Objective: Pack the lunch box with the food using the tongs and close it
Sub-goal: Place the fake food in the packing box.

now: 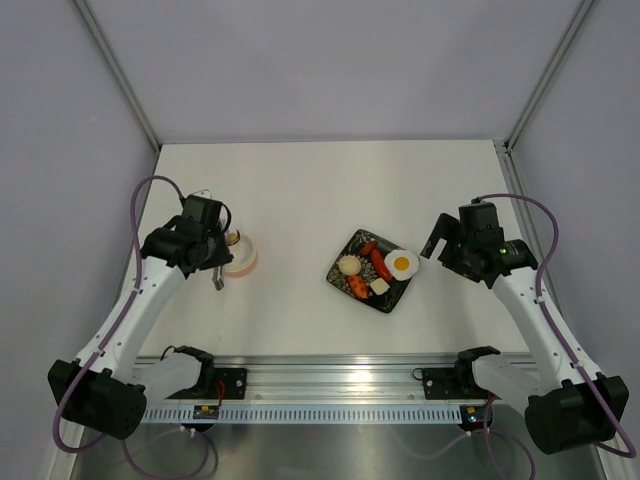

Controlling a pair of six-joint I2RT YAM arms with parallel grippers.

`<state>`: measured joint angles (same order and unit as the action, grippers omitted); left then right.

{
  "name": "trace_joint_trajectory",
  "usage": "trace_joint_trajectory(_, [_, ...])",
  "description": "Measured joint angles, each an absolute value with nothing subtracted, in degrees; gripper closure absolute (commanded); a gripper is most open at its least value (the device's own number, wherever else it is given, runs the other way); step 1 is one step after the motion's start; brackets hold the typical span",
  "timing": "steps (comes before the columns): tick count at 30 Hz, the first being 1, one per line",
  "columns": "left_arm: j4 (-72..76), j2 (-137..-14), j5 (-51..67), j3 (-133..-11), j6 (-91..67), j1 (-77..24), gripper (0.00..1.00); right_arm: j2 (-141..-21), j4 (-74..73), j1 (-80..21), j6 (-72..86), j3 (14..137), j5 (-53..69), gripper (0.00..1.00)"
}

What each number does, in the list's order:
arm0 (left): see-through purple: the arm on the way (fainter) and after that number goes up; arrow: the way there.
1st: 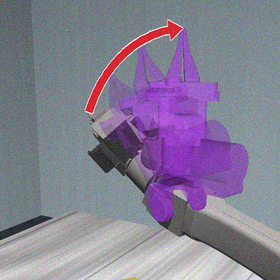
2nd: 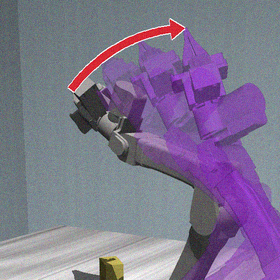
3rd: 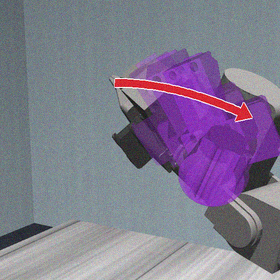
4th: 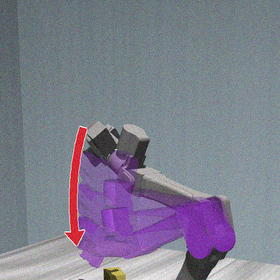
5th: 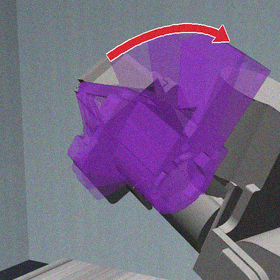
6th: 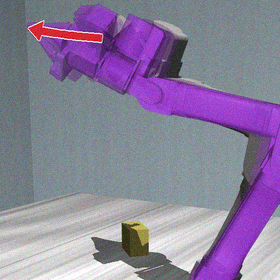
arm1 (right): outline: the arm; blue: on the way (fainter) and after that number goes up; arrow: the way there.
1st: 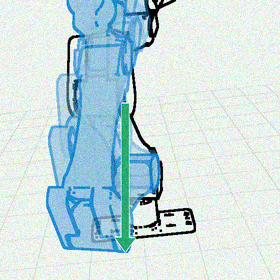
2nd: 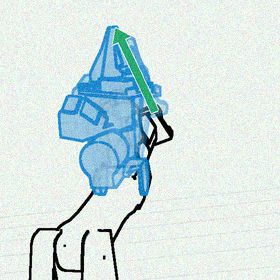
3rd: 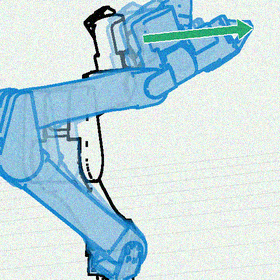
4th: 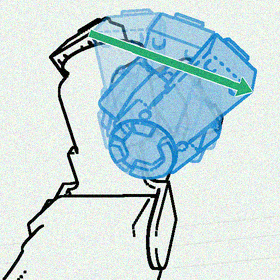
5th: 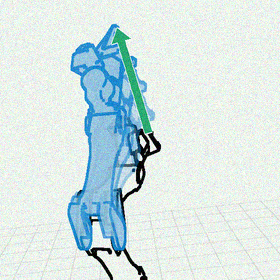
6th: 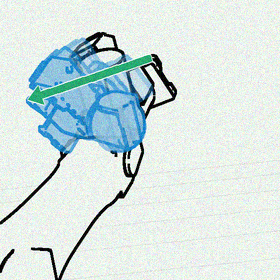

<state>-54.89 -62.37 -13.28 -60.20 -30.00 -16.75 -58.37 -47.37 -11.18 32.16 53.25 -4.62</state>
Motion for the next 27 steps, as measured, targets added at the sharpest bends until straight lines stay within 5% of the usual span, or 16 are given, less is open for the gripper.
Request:
trace_joint_trajectory(13, [-56.03,-61.43,-12.29,-55.20,-31.14,-16.75,0.96,-58.37,-46.46,-11.18,32.21,52.18,-3.77,0.00])
trace_joint_trajectory(22, [-56.05,-61.43,-12.51,-54.15,-31.83,-16.75,0.48,-58.37,-46.30,-11.18,32.21,52.03,-3.53,0.00])
trace_joint_trajectory(27, [-55.90,-61.12,-12.56,-54.15,-31.90,-16.75,0.47,-58.37,-46.30,-11.18,32.21,52.03,-3.51,0.01])
